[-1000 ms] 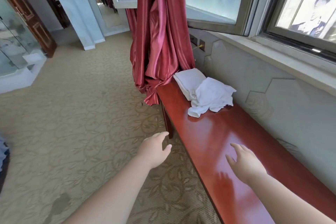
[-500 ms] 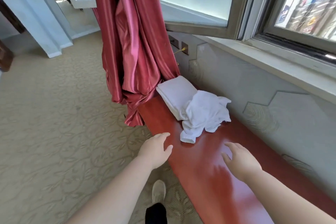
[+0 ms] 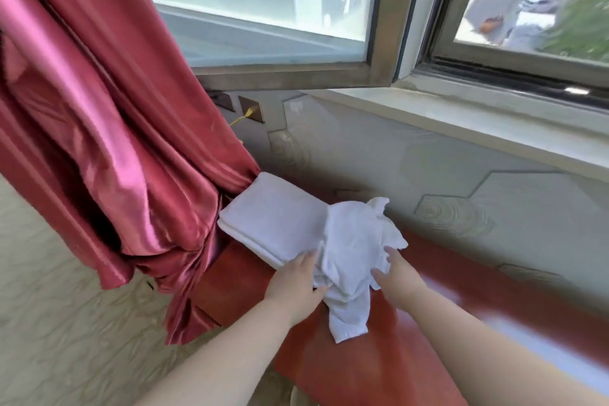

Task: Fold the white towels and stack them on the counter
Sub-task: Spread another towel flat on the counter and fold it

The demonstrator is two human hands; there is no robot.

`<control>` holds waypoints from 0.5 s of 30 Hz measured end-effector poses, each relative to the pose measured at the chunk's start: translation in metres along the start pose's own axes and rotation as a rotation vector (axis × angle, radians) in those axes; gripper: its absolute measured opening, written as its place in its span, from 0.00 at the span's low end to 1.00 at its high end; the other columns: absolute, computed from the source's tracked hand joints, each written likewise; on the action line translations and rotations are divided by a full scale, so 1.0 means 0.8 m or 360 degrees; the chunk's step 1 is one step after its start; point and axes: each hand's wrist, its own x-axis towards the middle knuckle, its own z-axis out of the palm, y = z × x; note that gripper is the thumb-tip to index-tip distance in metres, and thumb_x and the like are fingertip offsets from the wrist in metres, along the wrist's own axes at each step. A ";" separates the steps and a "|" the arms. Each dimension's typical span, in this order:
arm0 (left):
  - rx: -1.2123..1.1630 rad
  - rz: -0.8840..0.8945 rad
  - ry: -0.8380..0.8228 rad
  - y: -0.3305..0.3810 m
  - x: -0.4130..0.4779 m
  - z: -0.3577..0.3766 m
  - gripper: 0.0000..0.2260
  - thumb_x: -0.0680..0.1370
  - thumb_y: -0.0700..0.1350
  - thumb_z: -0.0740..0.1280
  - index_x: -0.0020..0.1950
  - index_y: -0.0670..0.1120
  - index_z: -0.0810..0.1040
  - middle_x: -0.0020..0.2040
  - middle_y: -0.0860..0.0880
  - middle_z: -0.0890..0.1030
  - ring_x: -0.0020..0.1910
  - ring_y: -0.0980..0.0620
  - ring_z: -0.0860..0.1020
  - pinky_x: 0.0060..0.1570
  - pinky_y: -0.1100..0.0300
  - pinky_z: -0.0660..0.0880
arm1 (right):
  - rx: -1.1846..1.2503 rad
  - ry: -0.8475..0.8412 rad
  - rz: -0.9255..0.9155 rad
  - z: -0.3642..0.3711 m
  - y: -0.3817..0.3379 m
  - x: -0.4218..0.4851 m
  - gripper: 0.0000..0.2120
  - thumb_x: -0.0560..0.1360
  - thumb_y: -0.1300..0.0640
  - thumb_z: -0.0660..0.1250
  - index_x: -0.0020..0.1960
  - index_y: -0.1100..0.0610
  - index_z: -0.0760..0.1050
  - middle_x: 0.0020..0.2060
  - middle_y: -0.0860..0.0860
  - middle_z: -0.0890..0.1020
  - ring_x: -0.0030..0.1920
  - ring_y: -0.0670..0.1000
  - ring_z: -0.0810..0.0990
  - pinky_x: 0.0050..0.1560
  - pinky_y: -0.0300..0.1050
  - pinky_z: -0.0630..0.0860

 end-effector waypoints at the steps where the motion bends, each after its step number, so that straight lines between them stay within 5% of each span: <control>1: -0.0041 0.0015 -0.0028 -0.001 0.012 0.001 0.35 0.80 0.60 0.64 0.83 0.51 0.54 0.80 0.52 0.61 0.74 0.48 0.68 0.70 0.53 0.69 | 0.0160 0.0051 0.0053 0.004 -0.008 0.008 0.28 0.79 0.51 0.69 0.75 0.52 0.64 0.71 0.55 0.75 0.62 0.55 0.79 0.58 0.48 0.74; 3: -0.0036 0.0020 -0.0051 0.001 0.033 0.004 0.38 0.80 0.58 0.66 0.84 0.50 0.49 0.82 0.51 0.57 0.75 0.48 0.68 0.70 0.52 0.68 | 0.0517 0.0106 0.0175 0.011 -0.020 0.024 0.29 0.78 0.53 0.69 0.76 0.50 0.63 0.71 0.54 0.74 0.59 0.54 0.79 0.59 0.52 0.77; 6: 0.0041 -0.0042 -0.0005 0.002 0.067 0.006 0.35 0.80 0.58 0.66 0.82 0.49 0.55 0.76 0.49 0.64 0.68 0.46 0.74 0.65 0.51 0.72 | 0.0703 0.0102 0.0318 0.015 -0.029 0.048 0.31 0.78 0.52 0.70 0.78 0.52 0.63 0.64 0.53 0.78 0.61 0.59 0.79 0.64 0.57 0.77; 10: 0.0077 0.0078 0.0033 -0.013 0.102 0.000 0.14 0.82 0.56 0.61 0.62 0.50 0.75 0.59 0.50 0.76 0.56 0.47 0.78 0.56 0.52 0.76 | 0.0562 0.0152 0.0268 0.017 -0.029 0.055 0.07 0.77 0.51 0.70 0.48 0.54 0.76 0.37 0.49 0.80 0.40 0.53 0.78 0.42 0.46 0.76; 12: -0.0041 0.0162 0.0100 -0.020 0.107 -0.004 0.09 0.83 0.55 0.61 0.50 0.50 0.74 0.50 0.53 0.76 0.50 0.49 0.77 0.53 0.51 0.75 | 0.0582 0.0148 0.0249 0.016 -0.029 0.047 0.13 0.76 0.52 0.69 0.38 0.55 0.68 0.30 0.48 0.74 0.33 0.50 0.72 0.31 0.41 0.69; 15: -0.0089 0.0253 0.0260 -0.017 0.101 -0.015 0.12 0.83 0.52 0.62 0.40 0.52 0.67 0.40 0.57 0.72 0.44 0.52 0.72 0.49 0.53 0.71 | 0.0689 0.0223 0.0222 -0.001 -0.026 0.020 0.16 0.76 0.52 0.68 0.35 0.56 0.66 0.28 0.47 0.70 0.30 0.48 0.68 0.26 0.38 0.65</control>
